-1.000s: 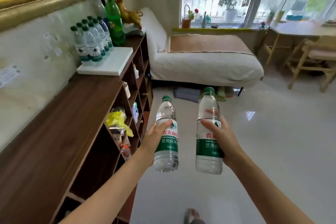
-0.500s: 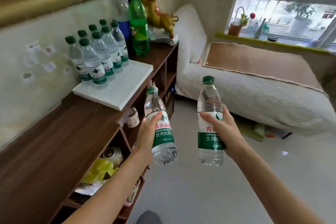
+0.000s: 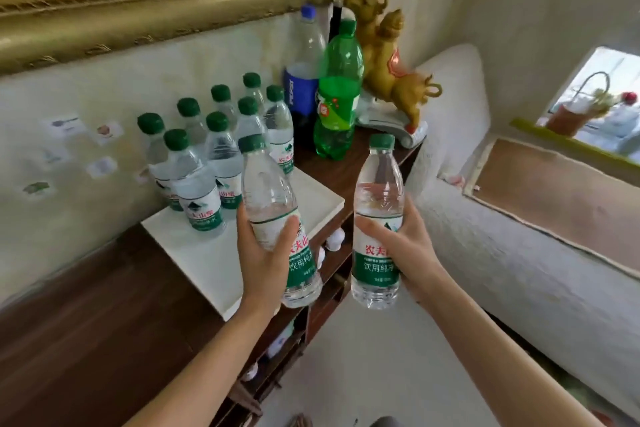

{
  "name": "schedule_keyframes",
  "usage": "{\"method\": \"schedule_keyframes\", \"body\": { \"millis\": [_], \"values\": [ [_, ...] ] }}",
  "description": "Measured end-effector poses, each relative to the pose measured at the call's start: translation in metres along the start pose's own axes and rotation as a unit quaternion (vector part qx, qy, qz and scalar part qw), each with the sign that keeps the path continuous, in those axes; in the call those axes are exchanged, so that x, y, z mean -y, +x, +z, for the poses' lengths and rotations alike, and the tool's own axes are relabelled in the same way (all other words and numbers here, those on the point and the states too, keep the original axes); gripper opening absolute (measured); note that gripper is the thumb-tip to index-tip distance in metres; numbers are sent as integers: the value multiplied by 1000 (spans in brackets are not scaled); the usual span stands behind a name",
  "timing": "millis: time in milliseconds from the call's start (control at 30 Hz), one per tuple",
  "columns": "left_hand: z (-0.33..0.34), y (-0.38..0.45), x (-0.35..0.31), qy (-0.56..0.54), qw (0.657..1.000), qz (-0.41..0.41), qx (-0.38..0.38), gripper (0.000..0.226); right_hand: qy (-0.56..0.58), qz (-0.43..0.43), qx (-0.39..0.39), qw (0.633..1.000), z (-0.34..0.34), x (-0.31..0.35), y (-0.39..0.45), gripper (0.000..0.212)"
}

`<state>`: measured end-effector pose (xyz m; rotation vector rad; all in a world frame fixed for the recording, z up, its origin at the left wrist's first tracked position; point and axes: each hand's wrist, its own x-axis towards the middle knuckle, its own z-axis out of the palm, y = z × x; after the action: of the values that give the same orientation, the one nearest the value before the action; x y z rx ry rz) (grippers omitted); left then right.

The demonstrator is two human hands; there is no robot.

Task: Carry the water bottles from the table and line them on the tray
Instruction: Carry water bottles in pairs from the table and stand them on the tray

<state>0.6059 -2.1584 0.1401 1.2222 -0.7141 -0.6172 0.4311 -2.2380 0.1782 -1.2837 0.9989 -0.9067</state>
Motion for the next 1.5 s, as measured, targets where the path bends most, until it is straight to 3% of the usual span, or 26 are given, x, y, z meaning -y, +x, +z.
{"method": "schedule_keyframes", "body": {
  "millis": [333,700,800,1000,1233,1500],
  "values": [
    [15,59,34,115,969,107,-192,80,-11,-69,179,981,39,-2,162,50],
    [59,75,64,114,913,90,-381,78,-79,-198,343,915,63,-29,230,74],
    [59,76,70,136,913,57,-380,84,-102,-199,360,906,60,-41,234,78],
    [40,85,61,210,928,1,-308,91,-126,-163,361,909,56,-40,249,80],
    [35,63,79,237,931,-31,-275,73,-174,-124,324,921,37,-59,239,64],
    [31,52,96,255,937,-55,-232,69,-236,-133,251,929,41,-72,219,55]
  ]
}}
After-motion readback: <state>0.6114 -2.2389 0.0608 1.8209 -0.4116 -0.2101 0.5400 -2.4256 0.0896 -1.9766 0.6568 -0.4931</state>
